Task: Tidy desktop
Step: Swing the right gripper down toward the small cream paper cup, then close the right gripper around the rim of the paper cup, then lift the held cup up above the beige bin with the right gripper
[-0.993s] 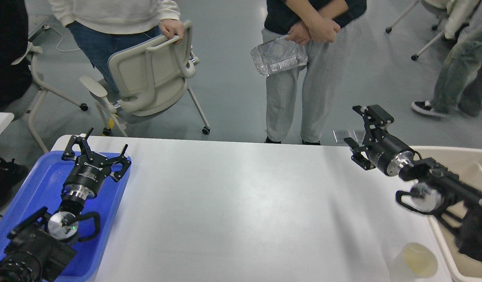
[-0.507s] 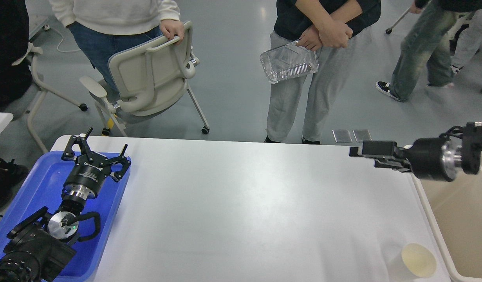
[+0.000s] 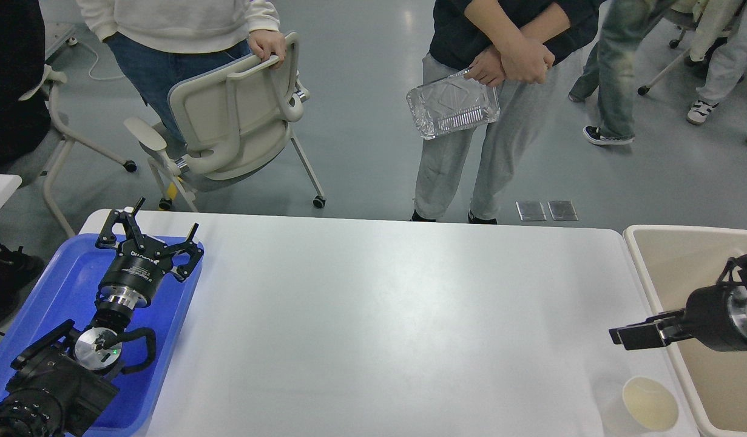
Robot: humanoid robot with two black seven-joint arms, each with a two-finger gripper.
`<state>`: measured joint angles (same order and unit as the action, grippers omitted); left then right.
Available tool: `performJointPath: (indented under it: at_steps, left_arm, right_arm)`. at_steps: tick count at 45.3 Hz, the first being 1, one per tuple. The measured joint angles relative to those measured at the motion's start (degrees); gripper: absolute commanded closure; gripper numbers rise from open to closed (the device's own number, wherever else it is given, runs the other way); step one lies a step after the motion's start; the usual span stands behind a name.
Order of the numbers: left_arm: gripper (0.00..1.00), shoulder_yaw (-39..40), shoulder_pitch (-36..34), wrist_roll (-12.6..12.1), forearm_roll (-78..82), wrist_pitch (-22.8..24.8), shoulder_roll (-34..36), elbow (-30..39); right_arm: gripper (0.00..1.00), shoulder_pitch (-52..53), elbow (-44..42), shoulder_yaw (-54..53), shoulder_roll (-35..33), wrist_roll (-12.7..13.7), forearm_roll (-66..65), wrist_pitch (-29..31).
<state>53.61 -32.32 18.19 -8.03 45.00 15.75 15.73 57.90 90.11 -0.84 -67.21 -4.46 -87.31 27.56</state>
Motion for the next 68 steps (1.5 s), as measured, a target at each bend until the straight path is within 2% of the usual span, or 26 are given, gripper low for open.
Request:
performJointPath:
  at_steps: [13,24,29,30,33,36,41,68]
  left_arm:
    - [0.00,0.0,0.0,0.0,0.0,0.0,0.0,0.0]
    - [0.00,0.0,0.0,0.0,0.0,0.0,0.0,0.0]
    - [0.00,0.0,0.0,0.0,0.0,0.0,0.0,0.0]
    - [0.00,0.0,0.0,0.0,0.0,0.0,0.0,0.0]
    - [0.00,0.0,0.0,0.0,0.0,0.0,0.0,0.0]
    - [0.00,0.0,0.0,0.0,0.0,0.0,0.0,0.0]
    - [0.00,0.0,0.0,0.0,0.0,0.0,0.0,0.0]
    - [0.00,0.0,0.0,-0.1,0.0,0.0,0.0,0.0]
  right_arm:
    - [0.00,-8.0,-2.0,1.7,0.0,-0.8,-8.0,-4.9]
    - [0.05,-12.4,-5.4,0.7,3.9,-1.5,-9.6,-6.7]
    - [0.20,-13.7,-7.4,0.3,5.8,-2.4,-10.1,-7.0]
    - [0.28,-14.0,-7.8,0.3,6.3,-2.6,-10.2,-7.2]
    - [0.61,-14.6,-9.0,0.2,7.3,-3.1,-10.5,-7.4]
    - [0.73,-15.0,-9.9,0.2,8.1,-3.4,-10.7,-7.6]
    - [0.99,-15.3,-11.1,0.4,8.8,-3.7,-10.9,-7.8]
    - [1.00,-14.2,-12.6,0.7,8.7,-4.3,-11.0,-7.6]
